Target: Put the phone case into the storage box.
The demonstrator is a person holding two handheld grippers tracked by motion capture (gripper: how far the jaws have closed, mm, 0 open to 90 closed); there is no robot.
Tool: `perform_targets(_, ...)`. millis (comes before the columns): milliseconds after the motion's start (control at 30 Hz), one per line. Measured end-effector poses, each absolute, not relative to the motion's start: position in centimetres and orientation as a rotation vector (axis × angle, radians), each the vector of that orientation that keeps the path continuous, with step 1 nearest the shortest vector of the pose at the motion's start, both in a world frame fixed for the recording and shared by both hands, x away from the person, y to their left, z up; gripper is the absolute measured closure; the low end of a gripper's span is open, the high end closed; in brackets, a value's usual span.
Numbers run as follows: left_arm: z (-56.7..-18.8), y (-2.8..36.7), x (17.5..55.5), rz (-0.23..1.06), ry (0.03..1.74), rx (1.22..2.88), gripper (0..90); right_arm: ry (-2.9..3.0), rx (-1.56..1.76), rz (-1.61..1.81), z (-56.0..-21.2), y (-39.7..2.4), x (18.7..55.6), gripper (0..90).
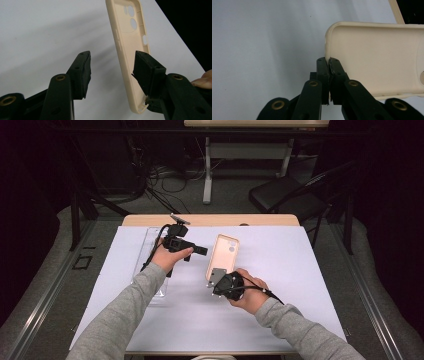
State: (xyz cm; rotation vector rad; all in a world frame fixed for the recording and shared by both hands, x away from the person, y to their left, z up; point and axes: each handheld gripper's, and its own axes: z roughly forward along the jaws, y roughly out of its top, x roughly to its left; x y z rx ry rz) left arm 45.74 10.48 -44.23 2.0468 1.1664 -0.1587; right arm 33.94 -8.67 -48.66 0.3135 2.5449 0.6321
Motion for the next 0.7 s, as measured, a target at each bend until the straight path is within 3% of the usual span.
perform_targets(700, -45.0, 9.4, 46.0, -0.205, 1.182, 2.064, 51.6, 2.545, 0.297, 0.637, -48.9, -8.2, 33.9, 88.3)
